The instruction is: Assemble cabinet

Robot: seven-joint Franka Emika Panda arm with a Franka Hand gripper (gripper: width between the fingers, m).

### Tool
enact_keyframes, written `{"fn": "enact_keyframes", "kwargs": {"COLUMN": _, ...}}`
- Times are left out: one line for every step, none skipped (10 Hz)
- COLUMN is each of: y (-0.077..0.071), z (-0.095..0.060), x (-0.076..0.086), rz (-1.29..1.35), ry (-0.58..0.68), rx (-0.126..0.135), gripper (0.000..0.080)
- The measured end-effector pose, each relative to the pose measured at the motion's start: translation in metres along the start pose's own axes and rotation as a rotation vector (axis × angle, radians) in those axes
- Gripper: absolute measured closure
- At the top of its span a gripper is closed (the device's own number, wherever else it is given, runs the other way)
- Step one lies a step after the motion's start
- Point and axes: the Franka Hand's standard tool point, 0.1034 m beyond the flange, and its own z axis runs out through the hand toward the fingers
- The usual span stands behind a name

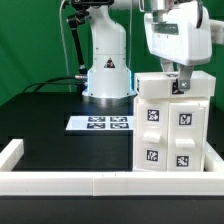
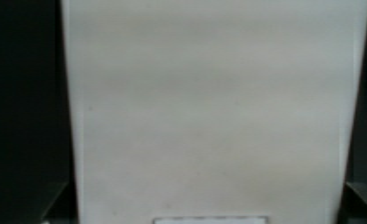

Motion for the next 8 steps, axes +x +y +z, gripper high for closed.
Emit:
{"fn": "enact_keyframes", "kwargs": {"y": 0.0000, "z": 0.0001, "x": -0.0003, "rz": 0.087, "ry": 0.000, "rx": 0.000, "gripper": 0.0243}}
{"fn": "enact_keyframes", "kwargs": {"y": -0.0005, "z": -0.0003, "x": -0.0007, "rz": 0.152, "ry": 0.000, "rx": 0.001, "gripper": 0.0243}}
{"fn": "enact_keyframes", "kwargs": {"y": -0.0011, "z": -0.0004, "x": -0.0019, "rz": 0.190, "ry": -0.004, "rx": 0.004, "gripper": 0.0243}}
{"fn": "enact_keyframes", "kwargs": {"y": -0.0024, "z": -0.0008, "x": -0.0027, "rz": 0.263, "ry": -0.013, "rx": 0.010, "gripper": 0.0243}}
{"fn": "enact_keyframes", "kwargs": {"y": -0.0025, "z": -0.0007, "x": -0.0029, "rz": 0.279, "ry": -0.013, "rx": 0.011, "gripper": 0.0239}}
{"fn": "enact_keyframes", "kwargs": {"y": -0.0022, "z": -0.0001, "x": -0.0036, "rz": 0.261, "ry": -0.013, "rx": 0.010, "gripper": 0.0239}}
{"fn": "enact_keyframes", "kwargs": {"y": -0.0022, "z": -0.0002, "x": -0.0042, "rz": 0.255, "ry": -0.013, "rx": 0.010, "gripper": 0.0058}}
{"fn": "enact_keyframes", "kwargs": {"y": -0.0026, "z": -0.0021, "x": -0.0051, "rz": 0.233, "ry": -0.024, "rx": 0.012, "gripper": 0.0058}}
